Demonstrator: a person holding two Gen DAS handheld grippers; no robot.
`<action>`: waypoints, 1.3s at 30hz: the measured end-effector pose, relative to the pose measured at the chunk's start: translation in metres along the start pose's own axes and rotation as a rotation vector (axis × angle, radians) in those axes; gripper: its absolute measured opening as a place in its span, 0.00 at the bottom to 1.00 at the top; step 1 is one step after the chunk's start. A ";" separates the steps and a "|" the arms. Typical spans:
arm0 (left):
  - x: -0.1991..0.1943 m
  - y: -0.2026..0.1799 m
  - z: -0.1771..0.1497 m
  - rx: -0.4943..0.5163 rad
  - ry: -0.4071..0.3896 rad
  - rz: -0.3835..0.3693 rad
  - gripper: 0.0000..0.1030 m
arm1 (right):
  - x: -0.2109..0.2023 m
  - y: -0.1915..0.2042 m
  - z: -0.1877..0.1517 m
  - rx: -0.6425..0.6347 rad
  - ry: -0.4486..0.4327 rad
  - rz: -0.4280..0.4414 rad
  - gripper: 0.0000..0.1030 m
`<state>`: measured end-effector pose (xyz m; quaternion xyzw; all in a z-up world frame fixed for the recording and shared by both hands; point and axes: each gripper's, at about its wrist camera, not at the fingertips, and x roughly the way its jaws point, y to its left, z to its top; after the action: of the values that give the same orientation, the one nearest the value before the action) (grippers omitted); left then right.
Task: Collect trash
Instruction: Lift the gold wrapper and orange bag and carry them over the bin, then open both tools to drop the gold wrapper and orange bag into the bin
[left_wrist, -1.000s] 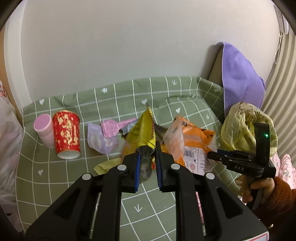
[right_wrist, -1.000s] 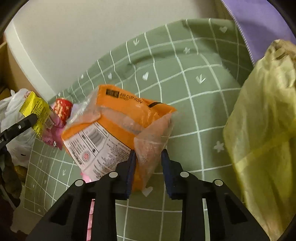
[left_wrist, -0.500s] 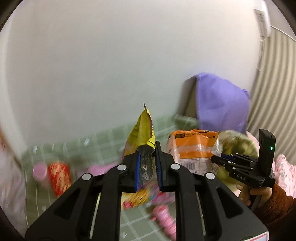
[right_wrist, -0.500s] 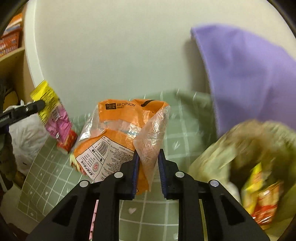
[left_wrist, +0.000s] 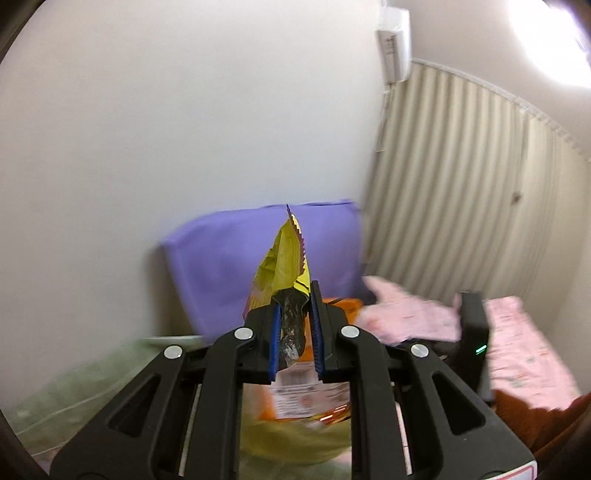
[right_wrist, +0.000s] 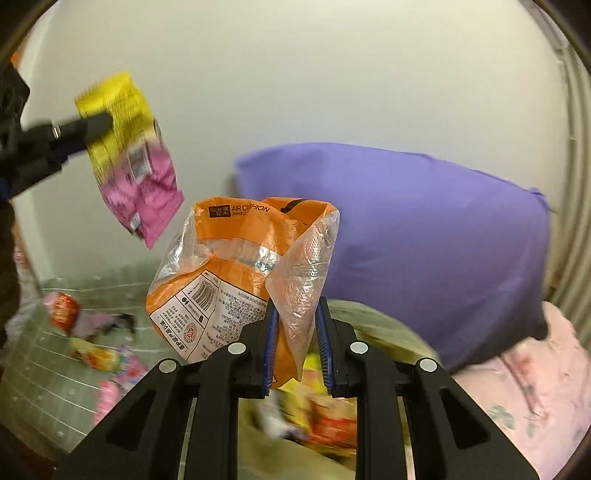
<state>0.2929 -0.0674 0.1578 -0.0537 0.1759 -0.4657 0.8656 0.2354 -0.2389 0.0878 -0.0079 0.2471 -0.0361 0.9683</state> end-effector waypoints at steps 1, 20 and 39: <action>0.010 -0.002 0.002 -0.012 0.005 -0.045 0.13 | -0.001 -0.006 -0.002 0.001 0.007 -0.018 0.20; 0.181 0.043 -0.138 -0.043 0.542 0.010 0.07 | 0.046 -0.054 -0.053 0.043 0.207 -0.081 0.20; 0.199 0.012 -0.158 0.026 0.596 -0.028 0.07 | 0.067 -0.050 -0.080 0.035 0.283 -0.095 0.20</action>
<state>0.3469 -0.2137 -0.0431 0.0942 0.4157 -0.4750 0.7699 0.2524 -0.2937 -0.0129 0.0023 0.3799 -0.0868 0.9210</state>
